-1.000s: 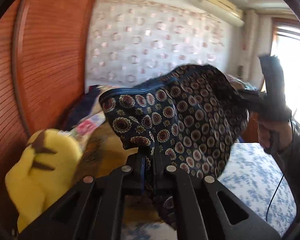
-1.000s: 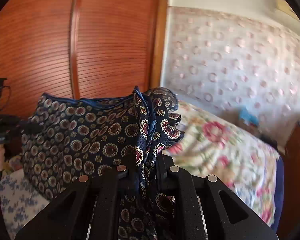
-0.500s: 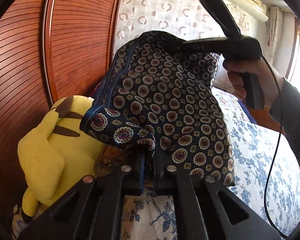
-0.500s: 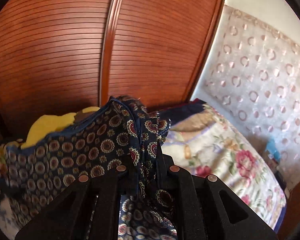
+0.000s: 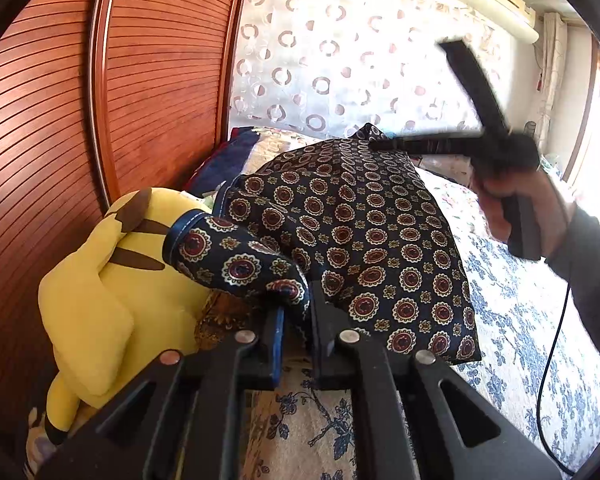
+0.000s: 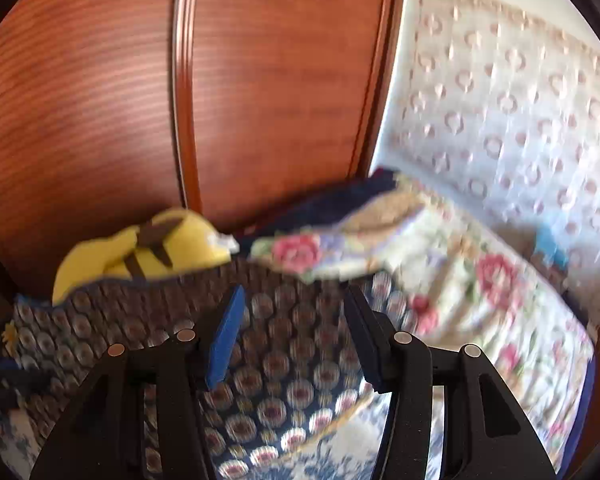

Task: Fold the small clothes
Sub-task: 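Carry the folded shirt with both grippers onto the gold cloth and release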

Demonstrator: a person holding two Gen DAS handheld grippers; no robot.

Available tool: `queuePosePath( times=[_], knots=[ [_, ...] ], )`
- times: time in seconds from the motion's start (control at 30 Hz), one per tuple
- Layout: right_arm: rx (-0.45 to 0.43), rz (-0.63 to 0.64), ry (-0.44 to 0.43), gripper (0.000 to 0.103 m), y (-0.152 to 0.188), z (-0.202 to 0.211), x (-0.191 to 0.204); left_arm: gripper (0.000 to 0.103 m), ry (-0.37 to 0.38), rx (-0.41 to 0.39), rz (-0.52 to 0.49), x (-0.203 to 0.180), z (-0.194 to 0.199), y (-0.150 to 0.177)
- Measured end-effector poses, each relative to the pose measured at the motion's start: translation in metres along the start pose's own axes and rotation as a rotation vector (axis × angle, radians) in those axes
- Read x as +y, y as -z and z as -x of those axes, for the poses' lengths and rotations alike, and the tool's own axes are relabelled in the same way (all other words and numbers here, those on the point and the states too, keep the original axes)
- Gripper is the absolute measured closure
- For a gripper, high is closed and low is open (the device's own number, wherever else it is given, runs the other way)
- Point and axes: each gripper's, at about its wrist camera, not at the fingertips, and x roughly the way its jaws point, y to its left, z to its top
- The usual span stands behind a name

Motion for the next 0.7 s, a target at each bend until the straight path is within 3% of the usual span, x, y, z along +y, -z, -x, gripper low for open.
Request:
queuePosePath(
  times=[0.07, 0.17, 0.23, 0.3, 0.43, 0.57, 0.7],
  knots=[
    [0.041, -0.043, -0.014, 0.05, 0.015, -0.016, -0.007, 0.084, -0.014, -0.001, -0.018, -0.002, 0.003, -0.001],
    [0.067, -0.061, 0.005, 0.05, 0.032, -0.034, -0.011, 0.064, -0.038, -0.011, -0.054, -0.005, 0.01, -0.001],
    [0.066, -0.073, 0.011, 0.05, 0.036, -0.036, -0.012, 0.058, -0.046, -0.016, -0.055, -0.005, 0.016, -0.003],
    [0.053, -0.095, 0.015, 0.05, 0.037, -0.033, -0.013, 0.044, -0.049, -0.033, -0.065, -0.007, 0.025, -0.004],
    [0.022, -0.099, 0.033, 0.05, 0.038, -0.009, -0.005, 0.041, -0.074, -0.068, -0.109, -0.016, 0.04, -0.008],
    [-0.028, -0.117, 0.035, 0.05, 0.046, 0.025, 0.003, 0.031, -0.068, -0.088, -0.137, -0.027, 0.054, -0.009],
    [-0.055, -0.129, 0.041, 0.05, 0.058, 0.055, 0.013, 0.03, -0.051, -0.1, -0.15, -0.037, 0.067, -0.006]
  ],
)
